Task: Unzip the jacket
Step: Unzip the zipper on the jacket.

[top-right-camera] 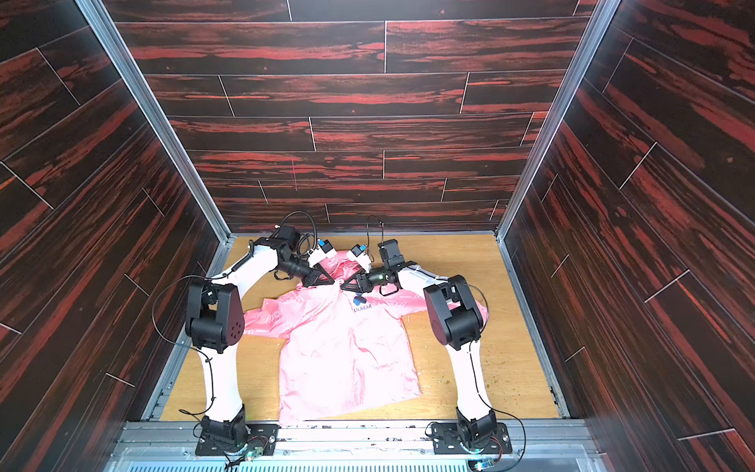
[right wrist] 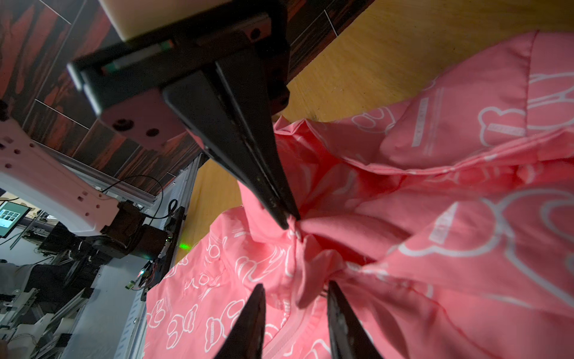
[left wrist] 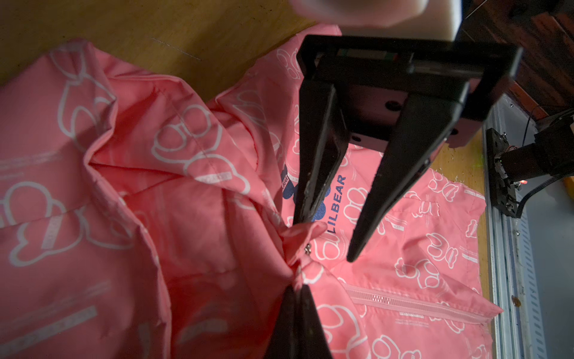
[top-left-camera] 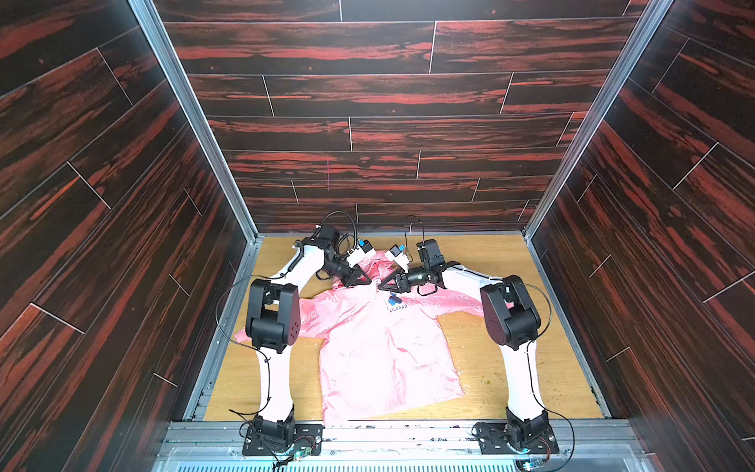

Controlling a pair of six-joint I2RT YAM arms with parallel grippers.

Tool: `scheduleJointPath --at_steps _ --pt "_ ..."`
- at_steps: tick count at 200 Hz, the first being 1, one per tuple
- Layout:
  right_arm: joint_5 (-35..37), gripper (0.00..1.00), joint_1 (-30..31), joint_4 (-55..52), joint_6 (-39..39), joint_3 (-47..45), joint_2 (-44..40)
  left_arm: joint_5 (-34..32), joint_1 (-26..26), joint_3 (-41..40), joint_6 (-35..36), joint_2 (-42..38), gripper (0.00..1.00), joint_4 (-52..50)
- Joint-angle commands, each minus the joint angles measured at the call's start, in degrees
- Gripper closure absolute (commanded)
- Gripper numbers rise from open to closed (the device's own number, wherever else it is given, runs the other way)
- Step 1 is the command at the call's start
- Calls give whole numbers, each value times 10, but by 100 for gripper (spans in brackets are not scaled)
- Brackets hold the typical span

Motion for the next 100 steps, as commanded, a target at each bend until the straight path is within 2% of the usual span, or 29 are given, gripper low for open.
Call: scheduleJointPath --at_steps 1,100 --pt "-20 65 2 -12 -16 21 39 24 -5 18 11 -34 100 -18" --pt "-38 66 3 -5 -6 44 73 21 -5 23 20 -38 100 -33"
